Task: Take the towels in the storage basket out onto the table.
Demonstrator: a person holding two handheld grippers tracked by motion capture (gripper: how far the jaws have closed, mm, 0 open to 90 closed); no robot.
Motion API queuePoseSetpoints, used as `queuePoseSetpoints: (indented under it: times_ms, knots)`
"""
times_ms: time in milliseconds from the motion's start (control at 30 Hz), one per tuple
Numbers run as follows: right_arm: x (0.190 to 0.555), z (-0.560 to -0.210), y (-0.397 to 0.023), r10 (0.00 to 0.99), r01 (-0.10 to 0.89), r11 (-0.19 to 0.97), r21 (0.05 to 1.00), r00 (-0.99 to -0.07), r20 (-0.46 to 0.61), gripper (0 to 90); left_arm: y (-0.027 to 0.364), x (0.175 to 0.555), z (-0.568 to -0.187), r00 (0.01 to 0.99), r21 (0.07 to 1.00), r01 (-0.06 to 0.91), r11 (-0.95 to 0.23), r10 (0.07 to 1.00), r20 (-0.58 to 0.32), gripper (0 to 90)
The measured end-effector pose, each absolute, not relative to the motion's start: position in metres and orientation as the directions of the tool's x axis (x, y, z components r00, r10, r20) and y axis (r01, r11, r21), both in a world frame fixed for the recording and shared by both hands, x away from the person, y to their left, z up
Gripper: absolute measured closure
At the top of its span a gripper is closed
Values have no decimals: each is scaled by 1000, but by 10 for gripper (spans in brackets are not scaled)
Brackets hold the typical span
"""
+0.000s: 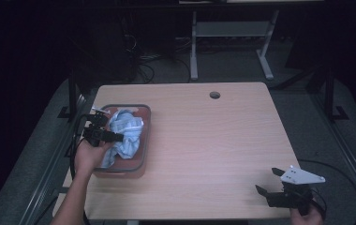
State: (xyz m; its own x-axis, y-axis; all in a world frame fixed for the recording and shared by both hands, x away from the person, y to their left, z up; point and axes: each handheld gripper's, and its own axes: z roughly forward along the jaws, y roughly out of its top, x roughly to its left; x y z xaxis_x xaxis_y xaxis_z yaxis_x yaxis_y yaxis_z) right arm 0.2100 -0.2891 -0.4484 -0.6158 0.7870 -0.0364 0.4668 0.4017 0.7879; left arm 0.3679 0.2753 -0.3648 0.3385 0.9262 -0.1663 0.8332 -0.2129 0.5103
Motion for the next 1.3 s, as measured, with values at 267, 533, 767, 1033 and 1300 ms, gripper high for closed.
queuePoseSetpoints:
  times_ms: [267,533,767,1033,1300]
  knots:
    - [209,-447,-288,786,465,402,789,-617,-37,137,278,365,-349,340,534,820,-206,926,-164,619]
    - [209,-446,-287,787,466,405,787,-616,-40,137,283,362,-334,328,555,811,-185,930,-168,619]
    - [210,-447,-286,783,464,409,785,-620,-42,137,286,362,-326,328,558,810,-181,928,-175,619]
    - [211,-447,-285,781,464,413,784,-623,-43,137,283,364,-314,338,575,800,-169,919,-202,619]
    - [210,-446,-287,785,461,409,788,-618,-45,137,273,368,-300,363,594,787,-166,903,-228,619]
